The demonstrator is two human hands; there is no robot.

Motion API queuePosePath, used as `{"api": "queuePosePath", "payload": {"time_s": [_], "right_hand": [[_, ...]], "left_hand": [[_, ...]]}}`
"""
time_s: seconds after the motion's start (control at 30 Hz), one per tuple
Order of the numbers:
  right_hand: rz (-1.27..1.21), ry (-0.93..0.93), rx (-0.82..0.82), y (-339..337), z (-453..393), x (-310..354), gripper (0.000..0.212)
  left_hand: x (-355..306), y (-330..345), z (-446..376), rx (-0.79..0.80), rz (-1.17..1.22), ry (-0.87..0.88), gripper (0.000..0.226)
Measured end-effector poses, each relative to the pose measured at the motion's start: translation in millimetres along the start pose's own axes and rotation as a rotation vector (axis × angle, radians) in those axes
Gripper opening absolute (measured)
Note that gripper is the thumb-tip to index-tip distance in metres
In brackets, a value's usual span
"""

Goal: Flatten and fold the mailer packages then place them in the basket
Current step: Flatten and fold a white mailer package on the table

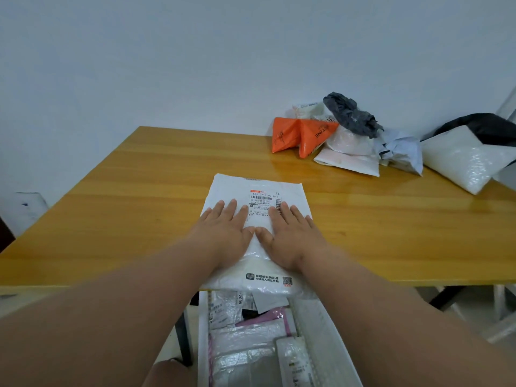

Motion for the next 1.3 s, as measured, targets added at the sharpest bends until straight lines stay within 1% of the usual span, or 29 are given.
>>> {"api": "queuePosePath", "payload": {"time_s": [0.2,0.37,0.47,0.53,0.57,0.63,0.67,0.73,0.77,0.87,0.9,0.93,1.07,1.3], "right_hand": [[0.002,-0.016,-0.053,-1.1,2.6,0.9,0.072],[0.005,-0.018,-0.047,-1.0,3.2,0.7,0.072],[0.039,-0.011,-0.026,-2.2,4.5,0.1,0.073],[0.098,-0.024,-0.081,-13.5,6.5,4.0,0.071],[0.123,-0.036,-0.129,-23.3,9.7,8.0,0.065],[0.129,-0.056,-0.192,-39.0,17.5,16.7,0.042],[0.097,-0.061,-0.187,-41.4,21.9,20.2,0.032],[0.03,-0.064,-0.17,-37.9,28.3,21.1,0.022],[0.0,-0.068,-0.15,-33.0,31.0,19.4,0.024],[-0.015,-0.087,-0.033,-9.8,39.3,9.6,0.054],[-0.001,-0.088,0.0,-1.8,43.8,6.1,0.062],[0.004,-0.088,0.012,3.5,47.3,3.4,0.065],[-0.006,-0.079,-0.038,6.8,49.7,0.8,0.065],[0.005,-0.084,-0.047,6.5,48.3,1.4,0.066]], "left_hand": [[0.8,0.9,-0.8,-0.024,0.002,-0.005,0.062],[0.7,-1.4,1.4,-0.039,0.023,0.002,0.063],[-1.3,-15.6,9.1,-0.1,-0.021,-0.005,0.064],[-5.0,-28.8,17.3,-0.151,-0.091,-0.023,0.061],[-8.2,-34.1,20.6,-0.166,-0.106,-0.023,0.058],[-12.9,-37.2,23.7,-0.159,-0.07,-0.018,0.053],[-13.7,-35.2,25.5,-0.137,-0.032,-0.024,0.052],[-14.5,-28.6,28.8,-0.11,0.002,-0.04,0.052],[-15.7,-24.8,30.0,-0.098,0.006,-0.038,0.052],[-20.0,-9.4,35.6,-0.046,0.033,-0.031,0.059],[-20.9,-3.5,37.8,-0.031,0.04,-0.031,0.062],[-21.3,0.5,39.5,-0.026,0.047,-0.03,0.063],[-22.1,3.3,40.1,-0.055,0.033,-0.016,0.064],[-21.2,6.8,36.1,-0.041,0.015,-0.01,0.065]]}}
Point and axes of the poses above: each hand's wrist, its own z-axis away from the middle knuckle, its own y-axis out of the palm, x = y × z, the point moved 10 cm from there along -z, towards the middle knuckle, and after that the axes turned 10 degrees about y, right-handed, at the moved point
